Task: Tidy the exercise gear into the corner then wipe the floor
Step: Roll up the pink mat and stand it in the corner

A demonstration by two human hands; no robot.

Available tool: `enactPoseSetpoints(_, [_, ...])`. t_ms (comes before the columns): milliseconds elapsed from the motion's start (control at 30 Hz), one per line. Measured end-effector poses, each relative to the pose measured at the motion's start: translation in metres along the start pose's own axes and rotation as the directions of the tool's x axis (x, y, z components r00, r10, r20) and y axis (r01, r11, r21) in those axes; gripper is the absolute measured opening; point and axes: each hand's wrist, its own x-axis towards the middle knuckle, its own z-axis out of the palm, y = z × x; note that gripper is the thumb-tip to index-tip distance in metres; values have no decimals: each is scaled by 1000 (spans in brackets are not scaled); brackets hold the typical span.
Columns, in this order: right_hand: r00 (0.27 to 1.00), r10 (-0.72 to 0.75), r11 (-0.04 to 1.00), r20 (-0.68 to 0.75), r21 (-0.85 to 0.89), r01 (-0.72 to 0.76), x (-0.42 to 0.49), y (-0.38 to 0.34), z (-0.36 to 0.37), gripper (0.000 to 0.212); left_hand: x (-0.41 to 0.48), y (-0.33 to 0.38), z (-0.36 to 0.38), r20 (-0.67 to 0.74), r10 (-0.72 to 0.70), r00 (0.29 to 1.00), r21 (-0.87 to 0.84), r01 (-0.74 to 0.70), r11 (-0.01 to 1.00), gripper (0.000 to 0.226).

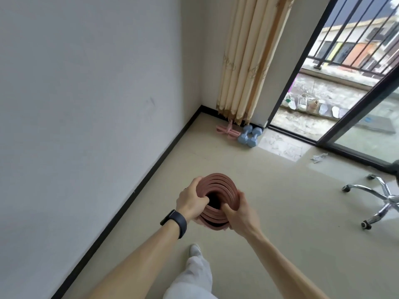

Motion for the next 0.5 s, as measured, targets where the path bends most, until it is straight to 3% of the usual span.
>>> enactPoseSetpoints(333, [998, -39, 983, -51, 177, 47, 192, -42, -77, 64, 187, 95, -5, 121, 78, 990, -44, -73, 996, 76])
enactPoseSetpoints(500, [998, -57, 985, -17, 161, 59, 302, -50, -109, 61, 284, 135, 12, 133, 24, 991, -89, -12, 996, 70])
